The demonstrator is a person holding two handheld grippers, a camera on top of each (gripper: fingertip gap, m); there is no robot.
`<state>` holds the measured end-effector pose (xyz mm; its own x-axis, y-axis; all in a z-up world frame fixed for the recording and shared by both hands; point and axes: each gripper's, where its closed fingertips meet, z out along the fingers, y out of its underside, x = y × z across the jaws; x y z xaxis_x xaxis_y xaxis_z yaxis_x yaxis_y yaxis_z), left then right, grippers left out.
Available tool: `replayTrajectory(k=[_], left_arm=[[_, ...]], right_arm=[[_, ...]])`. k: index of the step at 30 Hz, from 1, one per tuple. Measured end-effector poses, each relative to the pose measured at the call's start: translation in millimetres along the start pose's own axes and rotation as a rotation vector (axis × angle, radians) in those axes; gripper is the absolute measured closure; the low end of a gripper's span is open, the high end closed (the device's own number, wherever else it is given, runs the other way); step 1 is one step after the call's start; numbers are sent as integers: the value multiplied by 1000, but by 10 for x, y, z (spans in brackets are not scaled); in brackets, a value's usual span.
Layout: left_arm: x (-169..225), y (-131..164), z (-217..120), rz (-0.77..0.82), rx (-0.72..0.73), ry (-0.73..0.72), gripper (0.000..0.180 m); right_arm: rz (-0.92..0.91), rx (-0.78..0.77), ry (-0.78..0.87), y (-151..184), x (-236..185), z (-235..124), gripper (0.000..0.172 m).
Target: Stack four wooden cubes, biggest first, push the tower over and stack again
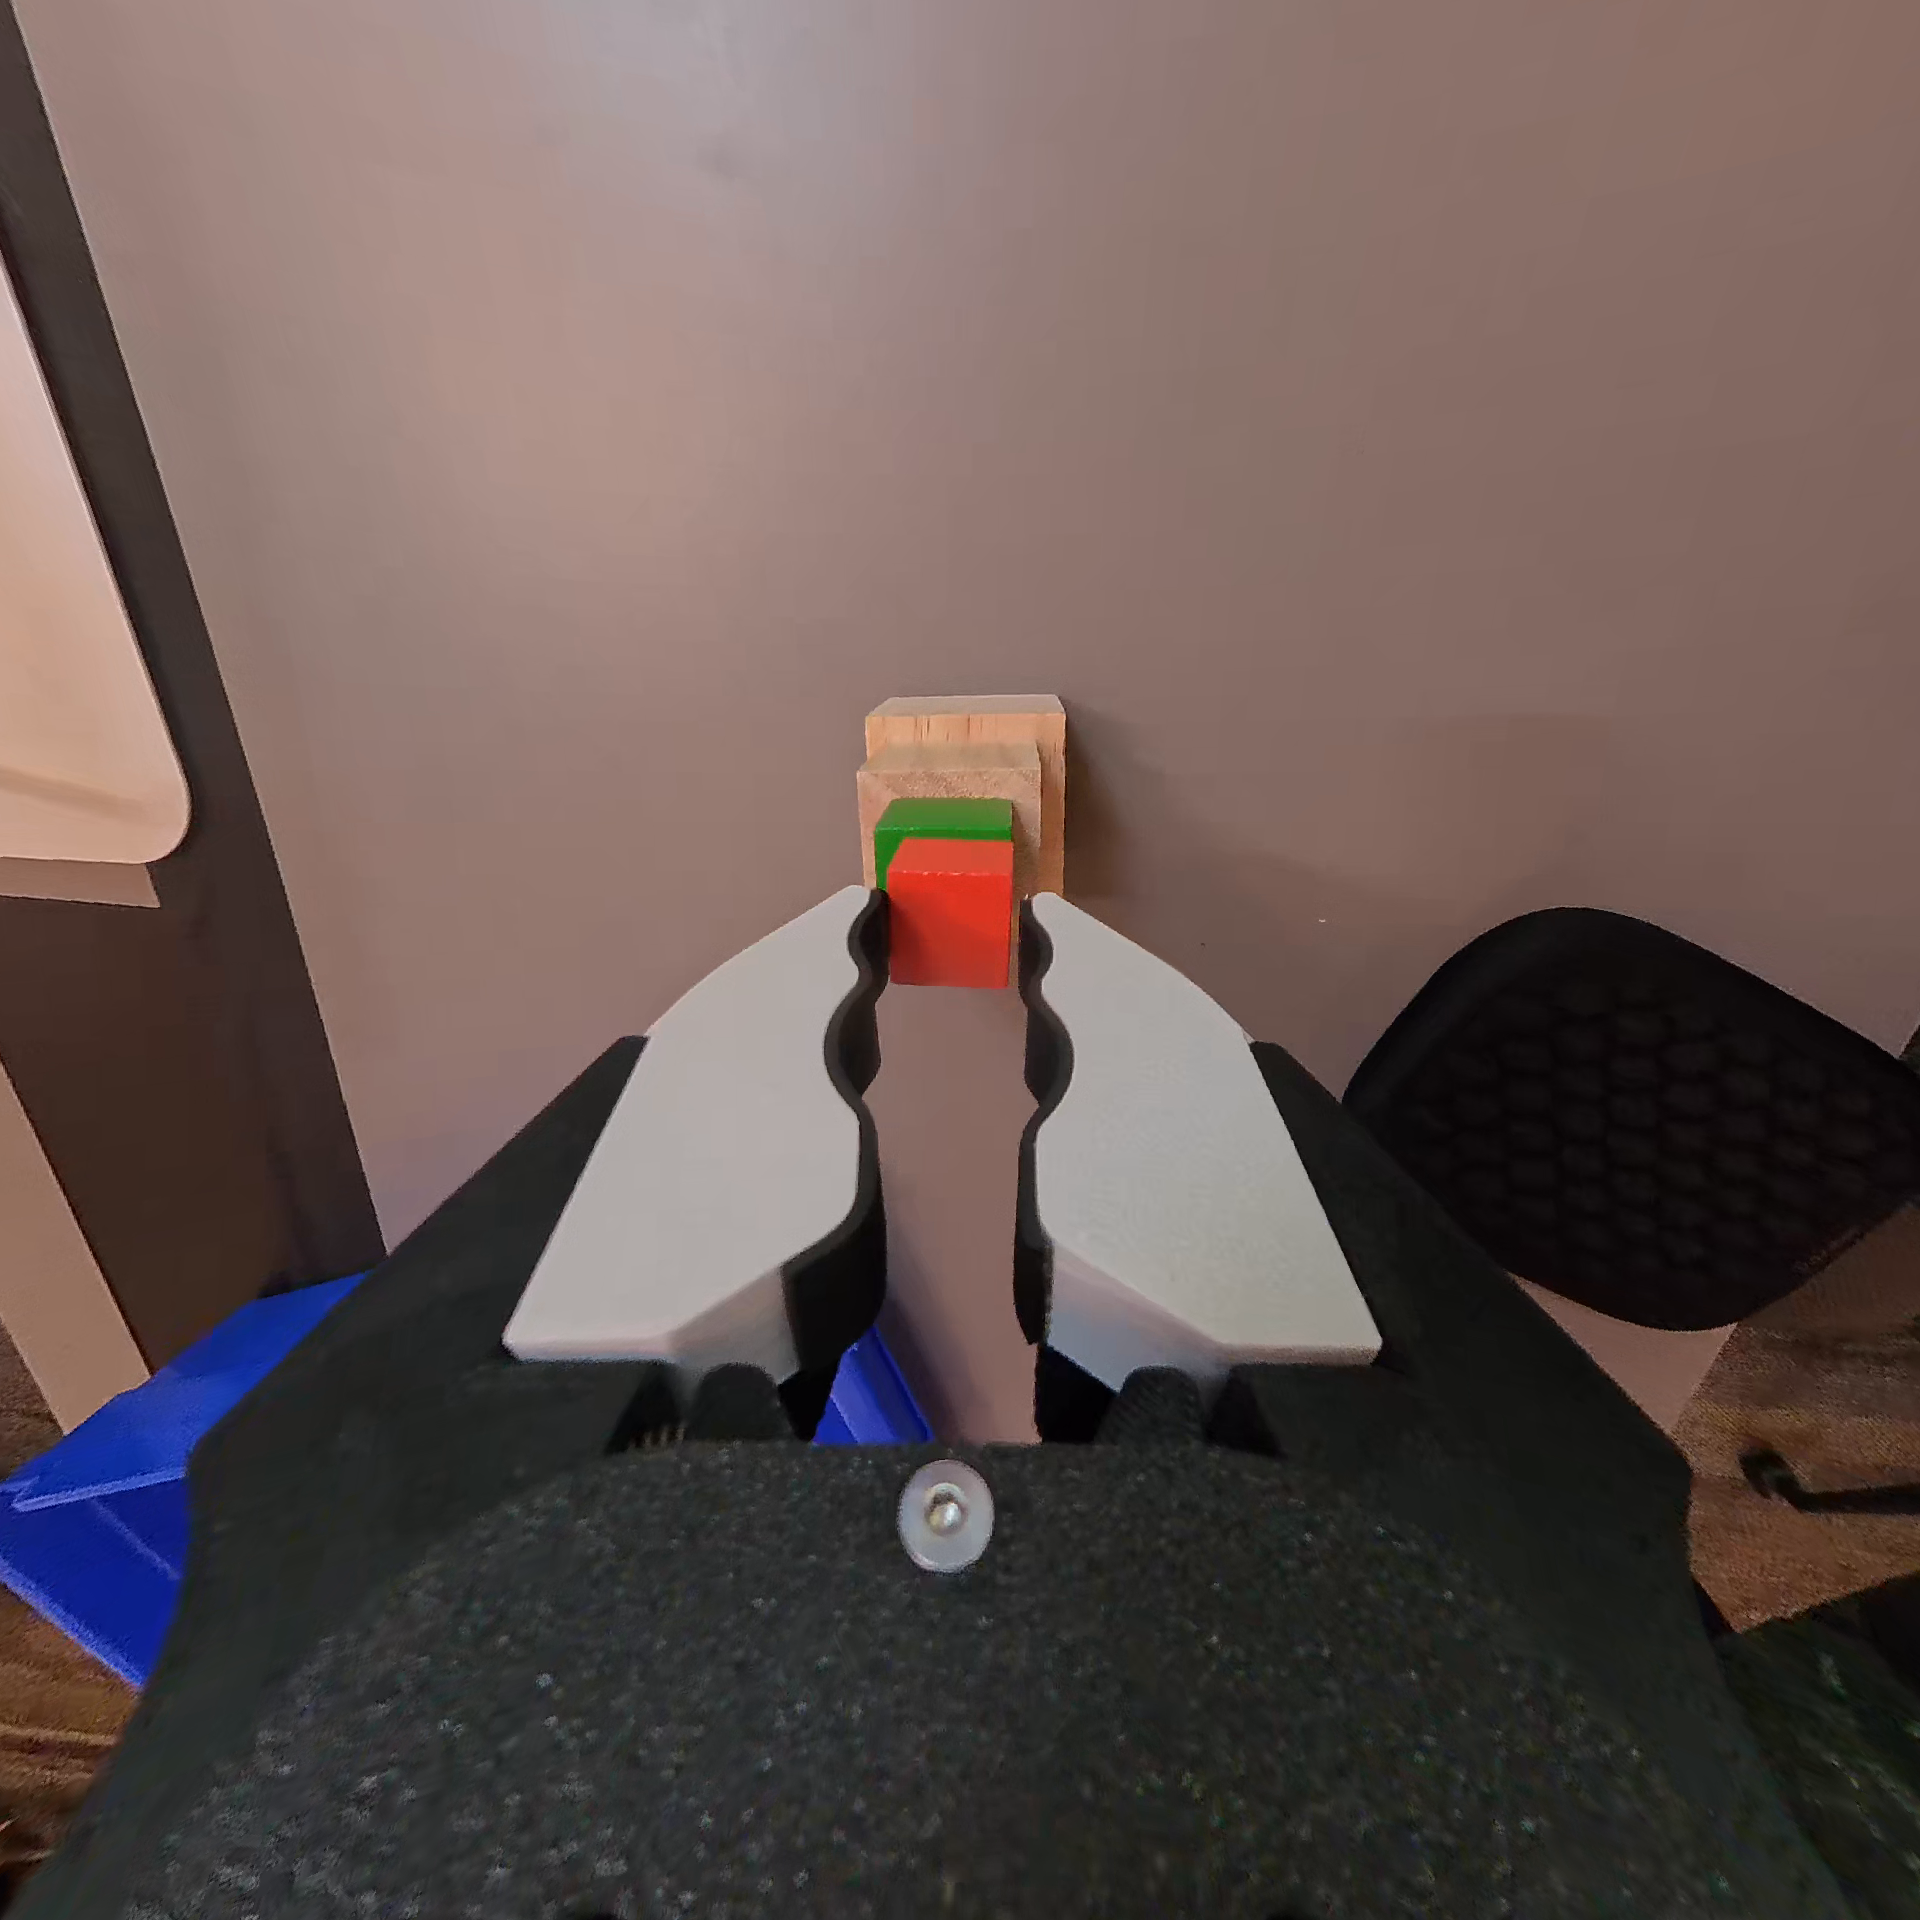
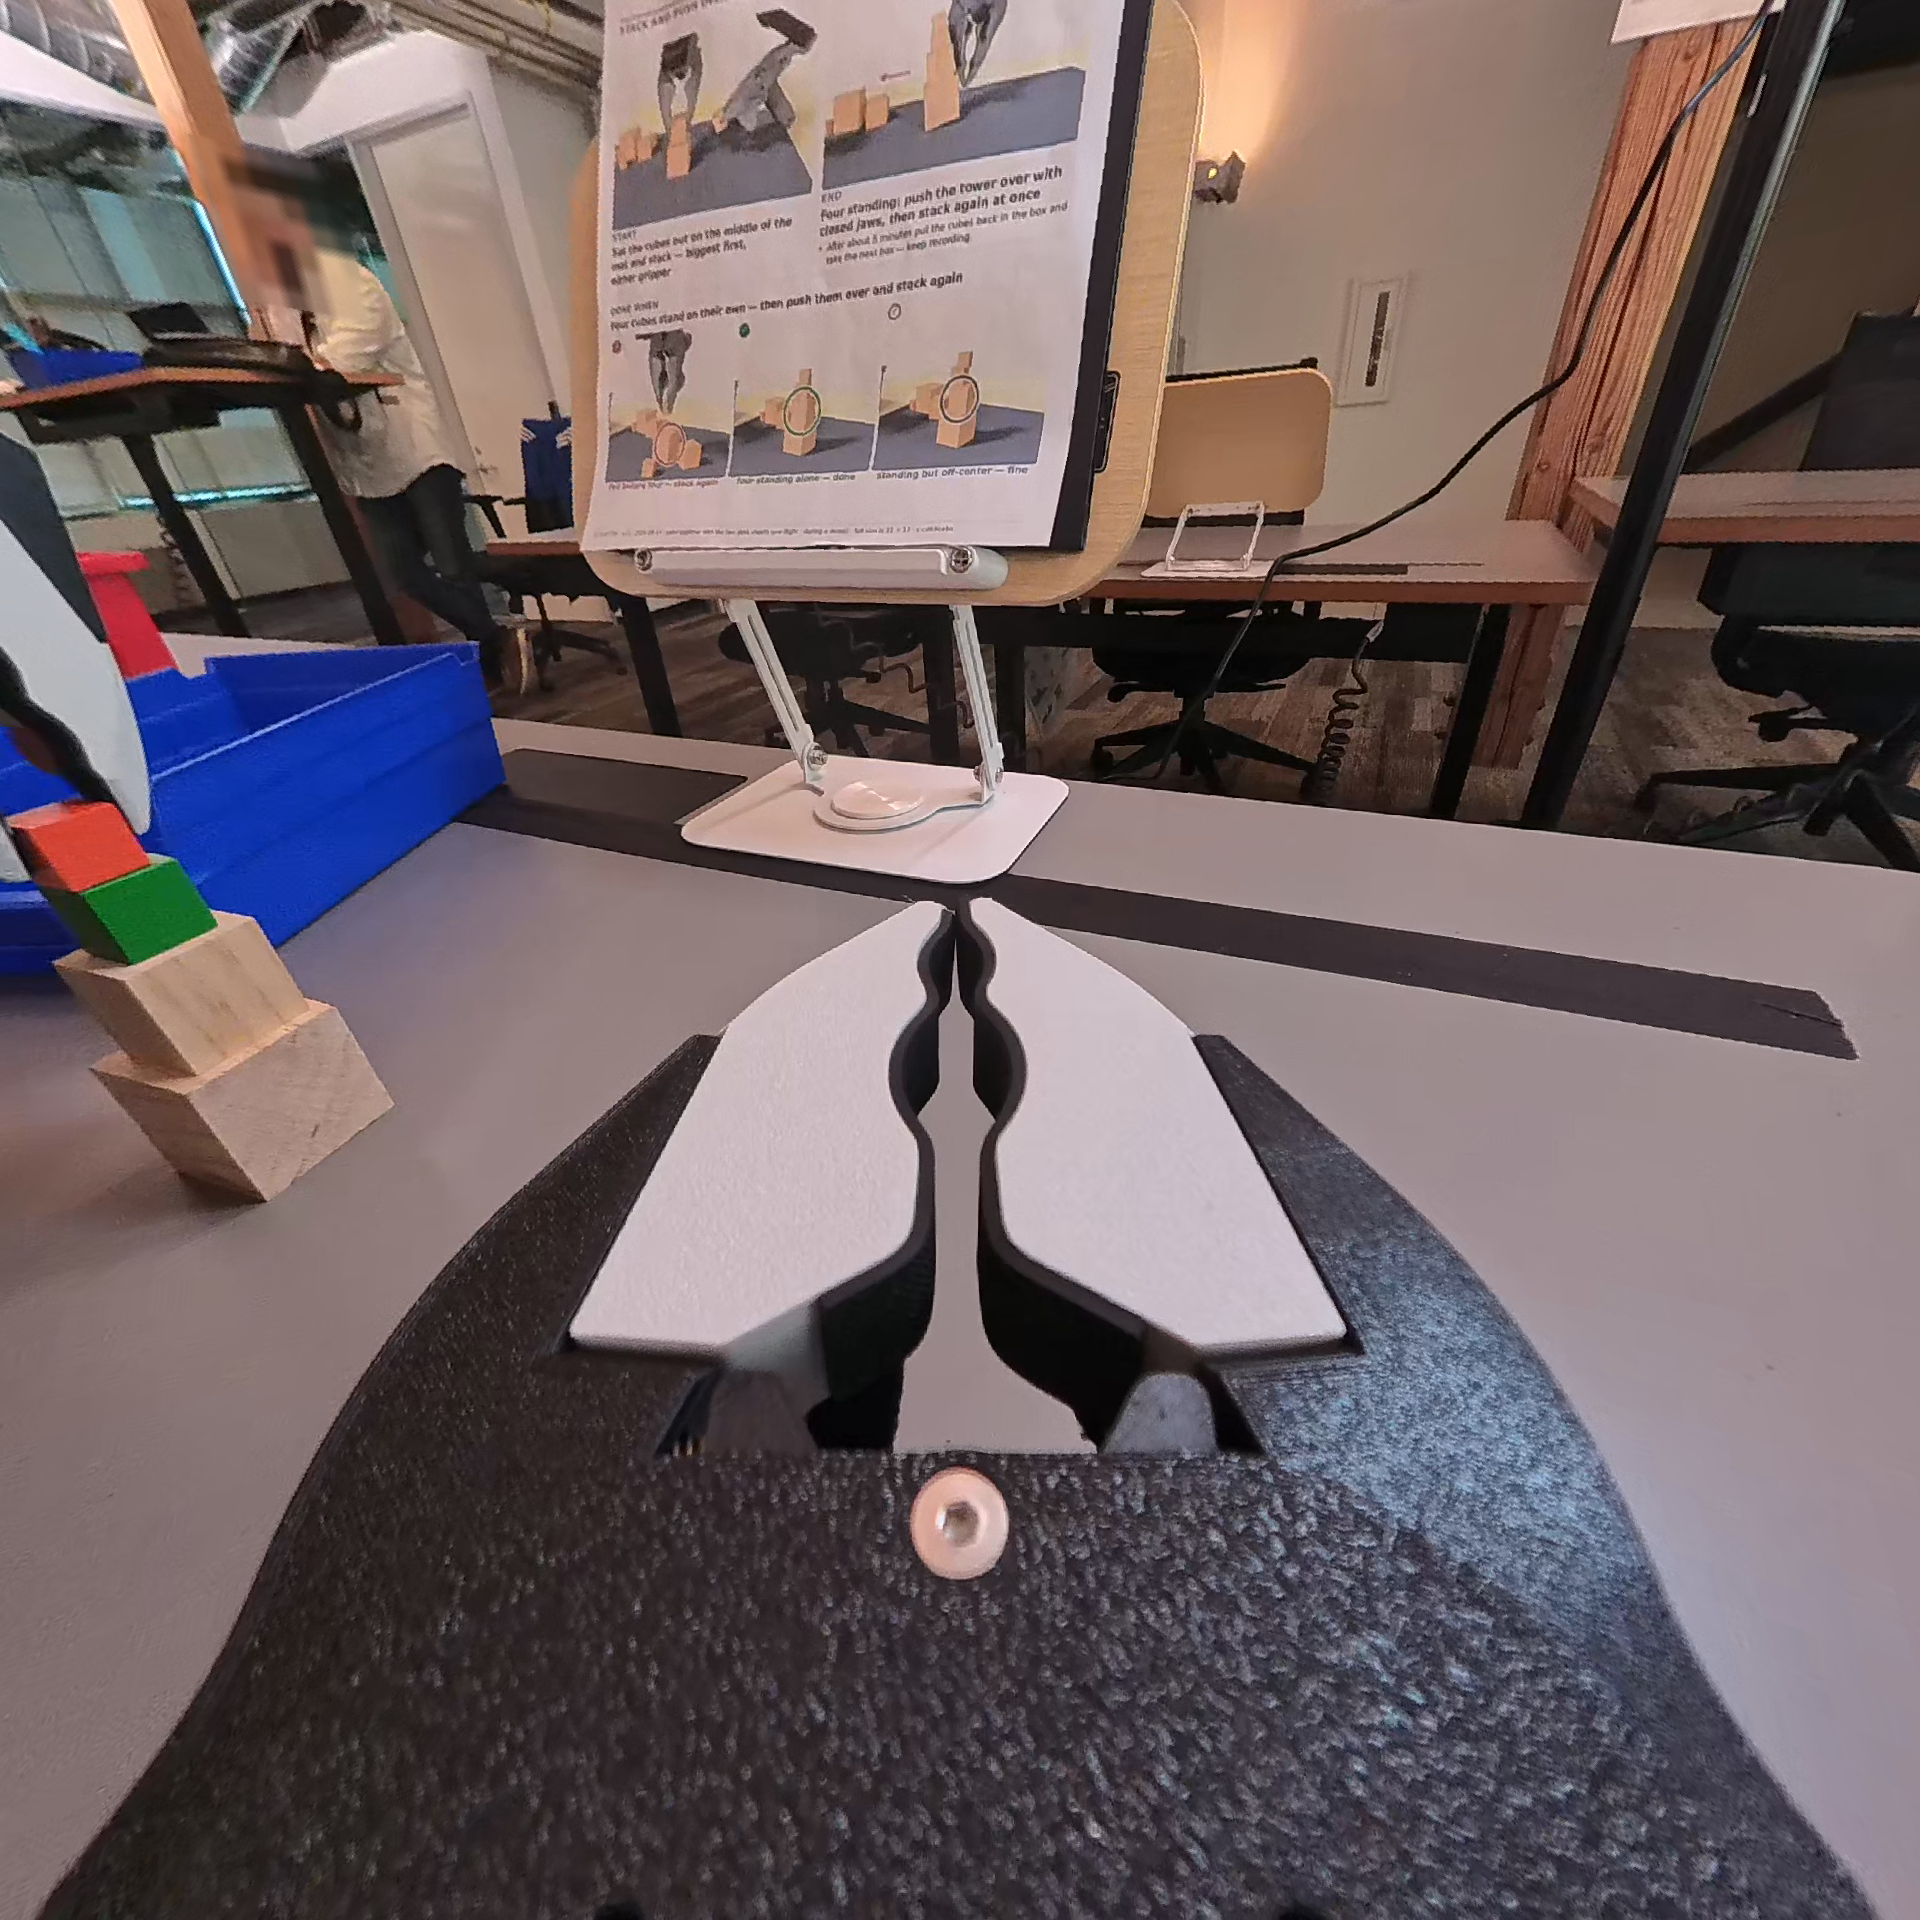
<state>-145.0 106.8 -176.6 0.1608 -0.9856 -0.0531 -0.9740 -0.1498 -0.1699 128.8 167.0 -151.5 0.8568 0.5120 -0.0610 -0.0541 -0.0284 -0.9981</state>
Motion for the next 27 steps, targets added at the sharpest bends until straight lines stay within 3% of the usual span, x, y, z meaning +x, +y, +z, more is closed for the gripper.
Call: replayTrajectory(k=[21, 24, 27], left_arm=[[-53, -15, -76, -38, 70, -53, 153], [-73, -104, -209, -43, 163, -95, 151], [-142, -289, -444, -69, 368, -204, 150]], right_arm=[[-5, -4, 4, 12, 5, 3, 172], [-7, -2, 6, 7, 7, 1, 172], [-1, -2, 5, -1, 5, -2, 172]])
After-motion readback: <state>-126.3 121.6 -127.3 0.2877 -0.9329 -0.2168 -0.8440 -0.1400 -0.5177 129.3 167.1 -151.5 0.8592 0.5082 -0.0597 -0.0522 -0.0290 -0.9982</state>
